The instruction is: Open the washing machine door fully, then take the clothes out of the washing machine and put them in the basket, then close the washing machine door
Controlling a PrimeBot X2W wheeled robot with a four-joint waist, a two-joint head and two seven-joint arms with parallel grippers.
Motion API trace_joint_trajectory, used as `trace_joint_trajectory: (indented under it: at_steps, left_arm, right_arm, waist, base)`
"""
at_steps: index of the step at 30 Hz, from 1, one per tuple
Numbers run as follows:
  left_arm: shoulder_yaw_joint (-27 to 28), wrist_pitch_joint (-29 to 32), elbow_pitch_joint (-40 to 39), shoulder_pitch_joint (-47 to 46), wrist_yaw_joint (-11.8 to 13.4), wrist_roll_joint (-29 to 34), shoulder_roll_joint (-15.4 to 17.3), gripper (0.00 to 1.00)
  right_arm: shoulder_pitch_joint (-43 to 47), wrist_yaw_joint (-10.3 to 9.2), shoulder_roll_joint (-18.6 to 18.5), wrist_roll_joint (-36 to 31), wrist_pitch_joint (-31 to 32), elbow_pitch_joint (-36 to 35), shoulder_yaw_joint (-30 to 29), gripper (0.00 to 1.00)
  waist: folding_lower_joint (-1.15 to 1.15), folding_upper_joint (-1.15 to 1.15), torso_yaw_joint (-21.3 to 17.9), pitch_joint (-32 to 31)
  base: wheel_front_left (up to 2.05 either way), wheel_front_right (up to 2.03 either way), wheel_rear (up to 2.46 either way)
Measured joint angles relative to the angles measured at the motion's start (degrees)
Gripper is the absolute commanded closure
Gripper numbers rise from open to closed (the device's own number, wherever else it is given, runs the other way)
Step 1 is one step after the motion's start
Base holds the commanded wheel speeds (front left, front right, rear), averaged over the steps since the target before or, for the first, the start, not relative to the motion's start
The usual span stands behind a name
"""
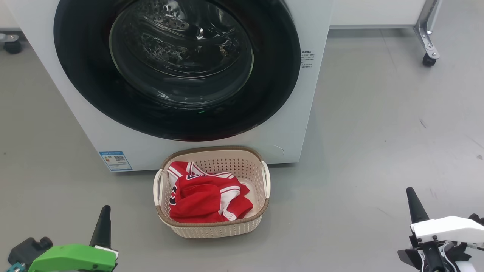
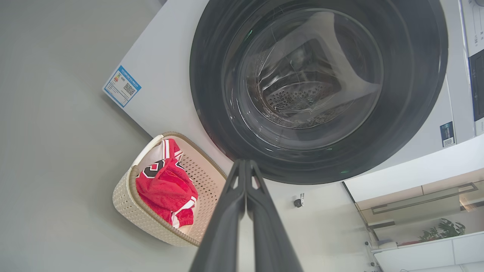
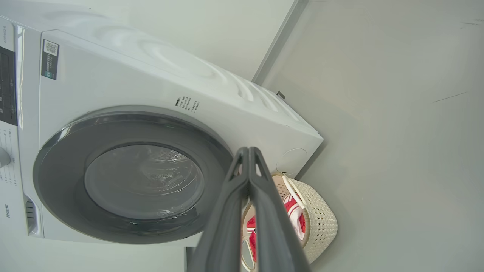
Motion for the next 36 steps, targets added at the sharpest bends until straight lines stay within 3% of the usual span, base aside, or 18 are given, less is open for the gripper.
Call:
trace_joint_trajectory:
  at_steps: [27, 36]
  left_arm:
    - [3.2, 2.3, 4.4, -3.4, -4.3, -21.8, 0.6, 1.0]
    - [3.5, 2.8, 5.3, -3.8, -5.0, -24.4, 0.7, 1.0]
  right_arm:
    - [-4.2, 3.55, 1.4, 17.2, 3.8, 3.7, -5.2, 1.0]
    - [-4.6, 3.99, 1.5, 18.9, 4.3, 4.3, -5.7, 1.0]
  waist:
    - [0.0, 0.0, -0.3, -0.6]
    - [0.0, 0.0, -0.3, -0.7]
  base:
    - [0.0, 0.0, 0.0]
    - [0.0, 0.0, 0.0]
